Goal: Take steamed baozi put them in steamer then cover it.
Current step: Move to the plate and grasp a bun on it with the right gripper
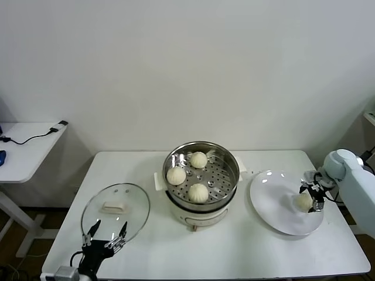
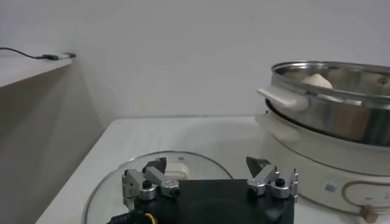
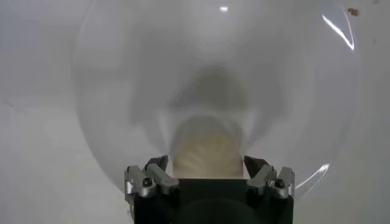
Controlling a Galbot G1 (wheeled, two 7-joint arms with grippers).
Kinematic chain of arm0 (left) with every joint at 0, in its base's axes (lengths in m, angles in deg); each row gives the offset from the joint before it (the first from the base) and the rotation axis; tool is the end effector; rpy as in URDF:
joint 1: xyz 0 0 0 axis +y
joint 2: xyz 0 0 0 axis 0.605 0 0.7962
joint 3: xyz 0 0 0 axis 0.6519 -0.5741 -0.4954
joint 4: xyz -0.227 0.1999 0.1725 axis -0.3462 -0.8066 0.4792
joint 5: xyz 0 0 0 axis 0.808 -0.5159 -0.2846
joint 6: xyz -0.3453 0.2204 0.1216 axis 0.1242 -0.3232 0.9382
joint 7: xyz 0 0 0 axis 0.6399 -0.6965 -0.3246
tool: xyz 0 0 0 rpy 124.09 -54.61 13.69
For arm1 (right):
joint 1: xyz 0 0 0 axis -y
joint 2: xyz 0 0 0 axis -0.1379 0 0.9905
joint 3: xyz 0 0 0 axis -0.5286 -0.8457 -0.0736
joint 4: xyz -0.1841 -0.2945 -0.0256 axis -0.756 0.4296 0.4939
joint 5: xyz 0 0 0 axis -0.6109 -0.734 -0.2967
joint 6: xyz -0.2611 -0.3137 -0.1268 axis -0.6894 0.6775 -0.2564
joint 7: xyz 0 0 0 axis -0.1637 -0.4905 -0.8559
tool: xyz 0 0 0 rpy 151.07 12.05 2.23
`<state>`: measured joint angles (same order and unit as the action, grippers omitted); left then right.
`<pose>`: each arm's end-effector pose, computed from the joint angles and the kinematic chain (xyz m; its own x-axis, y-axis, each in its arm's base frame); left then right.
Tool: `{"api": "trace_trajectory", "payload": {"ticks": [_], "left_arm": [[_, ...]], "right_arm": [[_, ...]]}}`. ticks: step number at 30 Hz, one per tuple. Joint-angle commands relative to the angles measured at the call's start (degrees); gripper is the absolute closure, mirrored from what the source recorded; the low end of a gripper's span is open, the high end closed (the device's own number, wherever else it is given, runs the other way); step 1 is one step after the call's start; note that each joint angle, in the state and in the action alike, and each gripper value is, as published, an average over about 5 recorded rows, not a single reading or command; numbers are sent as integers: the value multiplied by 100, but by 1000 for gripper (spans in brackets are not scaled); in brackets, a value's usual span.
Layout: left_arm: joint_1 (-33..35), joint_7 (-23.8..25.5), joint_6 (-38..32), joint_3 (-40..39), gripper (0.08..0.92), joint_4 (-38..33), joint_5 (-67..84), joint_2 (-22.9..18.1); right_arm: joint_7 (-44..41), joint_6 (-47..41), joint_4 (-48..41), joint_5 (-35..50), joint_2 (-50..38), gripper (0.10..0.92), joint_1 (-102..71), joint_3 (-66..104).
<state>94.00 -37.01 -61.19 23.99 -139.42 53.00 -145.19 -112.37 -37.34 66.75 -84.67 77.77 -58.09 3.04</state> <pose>0.1862 0.0858 -0.3091 -0.9309 0.0538 0.3612 0.0493 0.9985 -0.0217 0.5781 -0.2983 -0.2559 -0.0895 0.0133 0.9959 -0.9958 -0.0200 -0.0892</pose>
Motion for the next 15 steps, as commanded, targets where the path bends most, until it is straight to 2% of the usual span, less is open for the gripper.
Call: {"api": "trace_trajectory", "payload": {"ticks": [1,9,15], "left_arm": [[-15,1,5,-15,177,32,-16,-10],[-60,3,9,-20,177,81,-20,-9],[-111,2,10,-37,177,138,-15,0]], "right_arm": [[51,67,-112,-122,49,203,18,69],[5,54,-107,5,10,206,77,27],[-81,29,-81,95,-7,293,120,-14]]}}
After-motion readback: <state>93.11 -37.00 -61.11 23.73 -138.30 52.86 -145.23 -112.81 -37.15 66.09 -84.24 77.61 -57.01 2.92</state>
